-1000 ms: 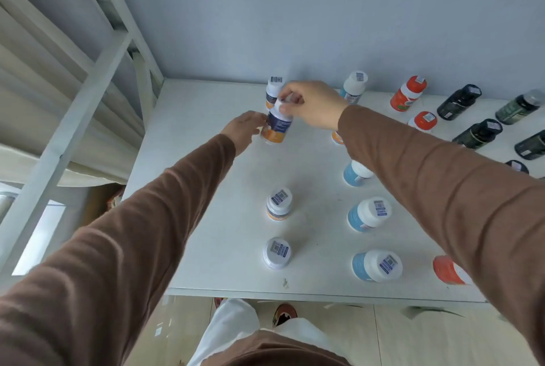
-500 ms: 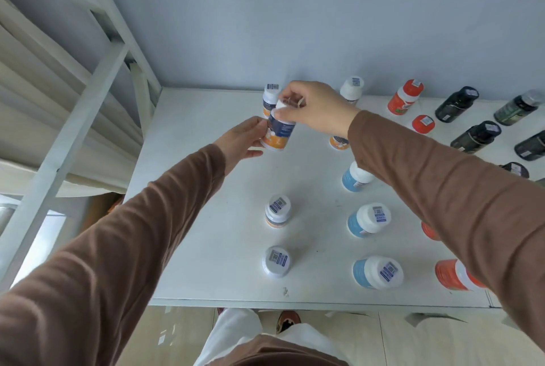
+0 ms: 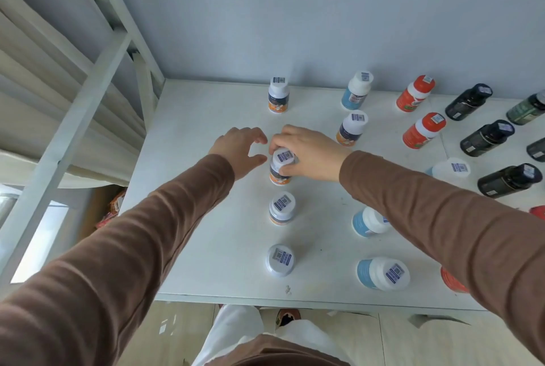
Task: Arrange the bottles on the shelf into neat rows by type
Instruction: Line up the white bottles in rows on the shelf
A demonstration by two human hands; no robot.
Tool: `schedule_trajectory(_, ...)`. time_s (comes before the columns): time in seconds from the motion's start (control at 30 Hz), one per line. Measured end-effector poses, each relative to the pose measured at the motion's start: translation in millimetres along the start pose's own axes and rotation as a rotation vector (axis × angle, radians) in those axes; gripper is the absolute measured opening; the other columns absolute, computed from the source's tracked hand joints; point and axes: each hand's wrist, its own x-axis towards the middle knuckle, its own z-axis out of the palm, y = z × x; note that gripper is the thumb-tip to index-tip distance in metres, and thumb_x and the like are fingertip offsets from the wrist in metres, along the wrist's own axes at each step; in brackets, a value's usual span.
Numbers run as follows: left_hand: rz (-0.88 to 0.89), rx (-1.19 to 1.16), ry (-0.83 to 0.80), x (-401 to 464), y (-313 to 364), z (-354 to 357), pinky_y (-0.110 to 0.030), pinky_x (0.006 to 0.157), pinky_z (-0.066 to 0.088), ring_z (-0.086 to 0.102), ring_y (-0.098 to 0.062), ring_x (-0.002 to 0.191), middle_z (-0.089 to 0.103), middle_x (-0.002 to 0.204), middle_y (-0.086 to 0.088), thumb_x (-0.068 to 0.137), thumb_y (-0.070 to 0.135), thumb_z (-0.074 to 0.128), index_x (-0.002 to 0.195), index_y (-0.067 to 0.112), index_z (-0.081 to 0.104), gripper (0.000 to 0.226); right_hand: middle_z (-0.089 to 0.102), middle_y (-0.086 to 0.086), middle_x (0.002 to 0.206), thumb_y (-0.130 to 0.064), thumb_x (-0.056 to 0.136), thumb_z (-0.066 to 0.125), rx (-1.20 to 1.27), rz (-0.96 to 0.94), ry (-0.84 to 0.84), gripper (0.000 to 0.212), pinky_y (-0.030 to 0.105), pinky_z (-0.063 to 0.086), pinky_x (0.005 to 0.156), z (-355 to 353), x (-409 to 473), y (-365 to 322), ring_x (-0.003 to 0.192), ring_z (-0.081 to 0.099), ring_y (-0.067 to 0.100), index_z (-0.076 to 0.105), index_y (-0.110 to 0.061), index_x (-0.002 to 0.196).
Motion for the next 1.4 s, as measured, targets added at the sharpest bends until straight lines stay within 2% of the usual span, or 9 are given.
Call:
schedule_trajectory(0.17, -0.014, 0.091, 0.075, 15.5, -5.3, -7.9, -0.039, 0.095, 0.041, 0.05, -0.023, 0.114, 0.06, 0.122, 0.004, 0.086, 0.035, 0.059, 0.12, 0.028, 0.053, 0.035, 0.051, -0.007, 0.106, -0.042, 0.08, 0.073, 0.071, 0.035, -0.05, 0.037, 0.03, 0.039, 0.079, -12.8, 7.9, 10.7, 0.094, 0.051, 0.014, 0.061, -0.028, 0.112)
schedule_trajectory(0.37, -0.097, 0.042, 0.122, 64.7, -13.8, -21.0, -0.039, 0.1, 0.04, 0.048, -0.024, 0.12, 0.059, 0.127, 0.001, 0.089, 0.027, 0.054, 0.127, 0.022, 0.049, 0.038, 0.051, 0.007, 0.125, -0.015, 0.089, 0.059, -0.04, 0.136, 0.331, 0.038, 0.029, 0.037, 0.084, -51.8, 68.5, 37.3, 0.111, 0.051, 0.027, 0.056, -0.017, 0.126)
schedule_trajectory(0.5, -0.157, -0.066, 0.023, 95.6, -16.2, -14.0, -0.035, 0.105, 0.036, 0.045, -0.025, 0.126, 0.055, 0.134, 0.0, 0.092, 0.022, 0.049, 0.135, 0.017, 0.043, 0.044, 0.034, 0.003, 0.147, -0.002, 0.091, 0.051, -0.276, 0.147, 0.159, 0.061, 0.037, 0.043, 0.098, -49.7, 111.0, 52.0, 0.125, 0.038, 0.028, 0.039, -0.029, 0.144)
schedule_trajectory(0.6, -0.194, -0.205, -0.039, 110.9, -20.0, -5.3, -0.03, 0.104, 0.037, 0.048, -0.026, 0.124, 0.053, 0.137, -0.003, 0.094, 0.017, 0.048, 0.139, 0.015, 0.041, 0.045, 0.042, 0.003, 0.137, 0.001, 0.09, 0.051, -0.284, 0.153, 0.066, 0.058, 0.04, 0.046, 0.092, -43.3, 125.8, 58.3, 0.121, 0.041, 0.027, 0.044, -0.03, 0.139)
schedule_trajectory(0.73, -0.272, -0.688, -0.049, 116.2, -13.0, -12.6, -0.017, 0.08, 0.041, 0.052, -0.018, 0.106, 0.058, 0.118, -0.004, 0.099, 0.018, 0.042, 0.126, 0.014, 0.055, 0.03, 0.054, 0.007, 0.116, -0.018, 0.091, 0.058, 0.001, 0.2, 0.166, 0.037, 0.032, 0.04, 0.083, -56.4, 121.2, 59.9, 0.104, 0.052, 0.024, 0.055, -0.023, 0.128)
schedule_trajectory(0.97, -0.353, -1.214, -0.288, 104.4, 9.1, -47.1, -0.039, 0.093, 0.051, 0.065, -0.022, 0.085, 0.069, 0.095, -0.011, 0.1, 0.052, 0.02, 0.11, 0.014, 0.062, 0.057, 0.066, 0.003, 0.088, -0.061, 0.084, 0.061, 0.432, 0.378, 0.303, 0.047, 0.034, 0.048, 0.072, -98.4, 108.5, 48.1, 0.08, 0.061, 0.019, 0.063, -0.014, 0.089)
schedule_trajectory(1.23, -0.233, -1.084, -0.177, 89.8, 9.0, -32.6, -0.035, 0.094, 0.046, 0.06, -0.015, 0.094, 0.065, 0.103, 0.0, 0.1, 0.036, 0.039, 0.112, 0.02, 0.057, 0.027, 0.063, 0.007, 0.102, -0.041, 0.086, 0.068, 0.433, 0.35, 0.206, 0.037, 0.036, 0.054, 0.075, -91.6, 89.6, 44.3, 0.076, 0.057, 0.019, 0.06, -0.014, 0.111)
schedule_trajectory(1.3, -0.172, -0.976, -0.171, 83.6, 5.3, -27.7, -0.029, 0.088, 0.043, 0.056, -0.011, 0.09, 0.061, 0.099, 0.002, 0.095, 0.025, 0.05, 0.103, 0.02, 0.054, 0.01, 0.061, 0.006, 0.109, -0.031, 0.084, 0.07, 0.321, 0.272, 0.163, 0.034, 0.038, 0.051, 0.082, -84.6, 85.0, 44.1, 0.083, 0.056, 0.019, 0.061, -0.017, 0.113)
schedule_trajectory(1.4, -0.086, -0.697, -0.141, 77.9, -5.6, -17.9, -0.026, 0.094, 0.042, 0.057, -0.014, 0.104, 0.061, 0.111, -0.004, 0.091, 0.009, 0.056, 0.111, 0.011, 0.055, 0.02, 0.051, 0.001, 0.109, -0.025, 0.084, 0.068, 0.066, 0.183, 0.082, 0.038, 0.029, 0.037, 0.078, -66.5, 78.9, 39.9, 0.092, 0.049, 0.018, 0.059, -0.022, 0.121)
